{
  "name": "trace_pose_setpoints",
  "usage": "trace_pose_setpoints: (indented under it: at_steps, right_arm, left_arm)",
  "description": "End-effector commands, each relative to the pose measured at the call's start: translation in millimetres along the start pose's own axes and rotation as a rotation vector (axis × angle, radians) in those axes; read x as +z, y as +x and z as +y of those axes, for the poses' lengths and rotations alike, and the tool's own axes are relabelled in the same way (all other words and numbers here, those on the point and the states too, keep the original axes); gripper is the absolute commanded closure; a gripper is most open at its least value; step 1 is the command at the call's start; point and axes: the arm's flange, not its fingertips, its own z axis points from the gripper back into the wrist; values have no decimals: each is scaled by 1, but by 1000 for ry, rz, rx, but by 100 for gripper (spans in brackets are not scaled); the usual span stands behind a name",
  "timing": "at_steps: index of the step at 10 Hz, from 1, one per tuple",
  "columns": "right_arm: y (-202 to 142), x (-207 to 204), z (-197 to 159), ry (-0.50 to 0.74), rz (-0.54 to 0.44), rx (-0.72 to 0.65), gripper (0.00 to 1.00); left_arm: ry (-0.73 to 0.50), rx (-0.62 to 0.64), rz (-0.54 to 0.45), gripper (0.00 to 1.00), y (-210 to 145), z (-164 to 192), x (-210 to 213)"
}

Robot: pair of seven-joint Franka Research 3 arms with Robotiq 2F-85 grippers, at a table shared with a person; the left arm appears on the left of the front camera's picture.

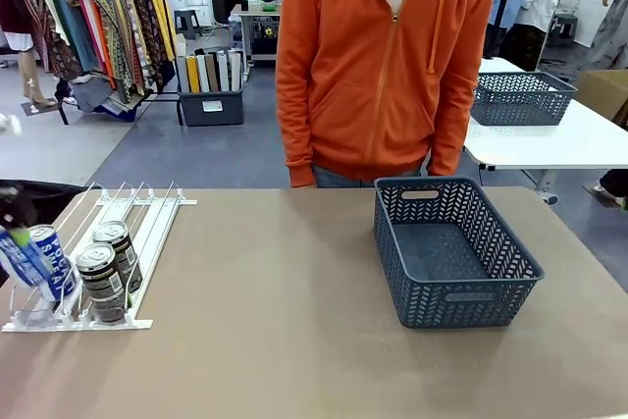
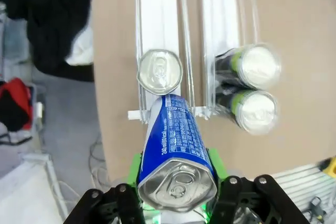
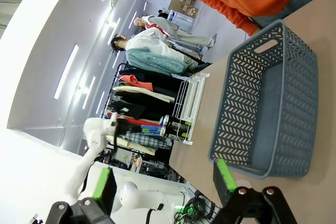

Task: Retrieve and store the cans from the dispenser.
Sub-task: Pick up one can from the Automatic Can Dispenser and place it in the middle of the table.

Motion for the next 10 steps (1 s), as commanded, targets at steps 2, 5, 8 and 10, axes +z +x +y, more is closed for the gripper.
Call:
trace_pose_setpoints:
  at_steps: [2, 5, 8, 10]
  right_arm:
    - [2, 1, 2, 8, -1, 11, 0]
    - [2, 1, 2, 8, -1, 11, 0]
    - [2, 1, 2, 8, -1, 11, 0]
    - [2, 1, 2, 8, -1, 11, 0]
  left_arm:
    - [-61, -83, -275, 100, -46, 10, 93]
    - [-135, -51, -359, 100, -59, 23, 112]
    - [-78, -39, -354, 100, -67, 19, 127]
    - [-78, -39, -354, 100, -67, 19, 127]
